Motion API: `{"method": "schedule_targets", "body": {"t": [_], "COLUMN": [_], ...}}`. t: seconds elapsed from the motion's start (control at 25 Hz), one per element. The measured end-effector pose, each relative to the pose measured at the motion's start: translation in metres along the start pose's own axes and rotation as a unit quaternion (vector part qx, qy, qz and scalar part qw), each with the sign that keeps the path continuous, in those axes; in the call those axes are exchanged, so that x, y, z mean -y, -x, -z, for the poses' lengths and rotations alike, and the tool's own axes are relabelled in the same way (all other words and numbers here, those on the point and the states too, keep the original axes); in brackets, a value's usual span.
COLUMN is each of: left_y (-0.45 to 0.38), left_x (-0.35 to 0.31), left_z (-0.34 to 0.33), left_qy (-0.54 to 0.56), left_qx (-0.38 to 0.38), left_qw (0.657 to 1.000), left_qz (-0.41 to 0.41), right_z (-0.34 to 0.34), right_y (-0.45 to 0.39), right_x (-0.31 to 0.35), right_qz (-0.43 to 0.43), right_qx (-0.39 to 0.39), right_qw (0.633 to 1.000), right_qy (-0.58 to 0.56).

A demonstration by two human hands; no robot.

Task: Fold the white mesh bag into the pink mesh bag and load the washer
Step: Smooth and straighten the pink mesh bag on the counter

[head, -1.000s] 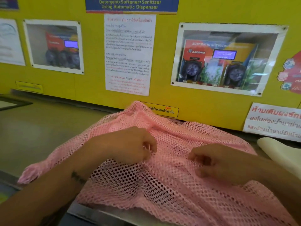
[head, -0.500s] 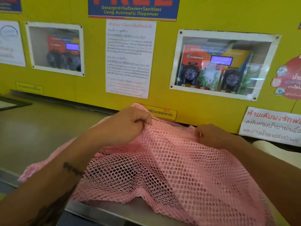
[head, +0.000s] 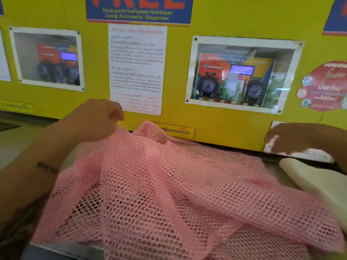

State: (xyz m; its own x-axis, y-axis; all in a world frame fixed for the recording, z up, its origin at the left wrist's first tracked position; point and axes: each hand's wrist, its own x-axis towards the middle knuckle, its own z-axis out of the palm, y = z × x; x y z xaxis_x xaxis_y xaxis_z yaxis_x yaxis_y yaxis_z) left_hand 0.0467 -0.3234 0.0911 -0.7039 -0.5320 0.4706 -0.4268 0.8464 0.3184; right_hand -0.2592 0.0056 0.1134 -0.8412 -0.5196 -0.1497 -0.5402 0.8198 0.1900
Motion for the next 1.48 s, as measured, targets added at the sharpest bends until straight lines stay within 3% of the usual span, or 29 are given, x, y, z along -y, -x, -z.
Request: {"method": "schedule_targets", "body": {"t": [0.08, 0.12, 0.24, 0.32, 0.52, 0.6, 0.68, 0.8, 0.88, 0.96, 1.04, 1.08, 1.12, 1.2, 1.24, 1.36, 1.4, 1.48], "left_y": [-0.003, -0.004, 0.009, 0.02, 0.023, 0.016, -0.002, -0.045, -0.063, -0.061, -0.045, -0.033, -0.021, 0.002, 0.011, 0.026, 0.029, 0.031], "left_x": [-0.012, -0.016, -0.023, -0.023, -0.019, -0.023, -0.021, -0.015, -0.01, -0.016, -0.032, -0.043, -0.054, -0.068, -0.07, -0.056, -0.049, -0.036], "left_z": [-0.012, -0.02, -0.045, -0.055, -0.046, -0.028, -0.015, -0.012, -0.019, -0.03, -0.039, -0.04, -0.045, -0.064, -0.075, -0.099, -0.098, -0.092], "left_qy": [0.026, -0.021, -0.094, -0.097, -0.052, -0.047, -0.064, -0.117, -0.213, -0.223, -0.113, -0.044, -0.008, -0.063, -0.109, -0.142, -0.12, -0.08], "left_qx": [-0.009, 0.032, 0.25, 0.307, 0.252, 0.258, 0.262, 0.118, 0.043, 0.001, -0.02, 0.021, 0.108, 0.283, 0.329, 0.354, 0.351, 0.322], "left_qw": [0.999, 0.998, 0.96, 0.946, 0.965, 0.963, 0.959, 0.981, 0.972, 0.972, 0.99, 0.995, 0.992, 0.955, 0.936, 0.924, 0.928, 0.943], "left_qz": [0.032, 0.048, 0.083, 0.049, -0.045, -0.066, -0.09, -0.105, -0.091, -0.072, -0.087, -0.086, -0.071, -0.061, -0.063, -0.043, -0.036, -0.025], "right_z": [-0.007, -0.01, -0.023, -0.036, -0.053, -0.035, -0.011, 0.001, -0.008, -0.018, -0.028, -0.033, -0.04, -0.053, -0.059, -0.073, -0.076, -0.074], "right_y": [-0.012, -0.019, -0.037, -0.046, -0.053, -0.045, -0.043, -0.042, -0.039, -0.033, -0.021, -0.013, -0.007, -0.004, -0.006, -0.012, -0.014, -0.016], "right_x": [0.023, 0.037, 0.094, 0.131, 0.163, 0.144, 0.103, 0.037, 0.015, 0.013, 0.027, 0.037, 0.049, 0.068, 0.071, 0.067, 0.061, 0.042], "right_qz": [0.064, 0.099, 0.185, 0.215, 0.208, 0.202, 0.156, 0.034, -0.034, -0.034, 0.042, 0.097, 0.144, 0.196, 0.2, 0.162, 0.158, 0.134], "right_qx": [-0.117, -0.139, -0.134, -0.111, -0.07, -0.087, -0.096, -0.147, -0.208, -0.258, -0.273, -0.265, -0.25, -0.202, -0.164, -0.046, -0.048, -0.124], "right_qw": [0.99, 0.98, 0.955, 0.948, 0.964, 0.966, 0.964, 0.961, 0.957, 0.936, 0.928, 0.929, 0.931, 0.944, 0.956, 0.983, 0.982, 0.974], "right_qy": [-0.049, -0.106, -0.191, -0.207, -0.153, -0.139, -0.195, -0.23, -0.2, -0.235, -0.251, -0.238, -0.223, -0.174, -0.139, -0.08, -0.089, -0.133]}}
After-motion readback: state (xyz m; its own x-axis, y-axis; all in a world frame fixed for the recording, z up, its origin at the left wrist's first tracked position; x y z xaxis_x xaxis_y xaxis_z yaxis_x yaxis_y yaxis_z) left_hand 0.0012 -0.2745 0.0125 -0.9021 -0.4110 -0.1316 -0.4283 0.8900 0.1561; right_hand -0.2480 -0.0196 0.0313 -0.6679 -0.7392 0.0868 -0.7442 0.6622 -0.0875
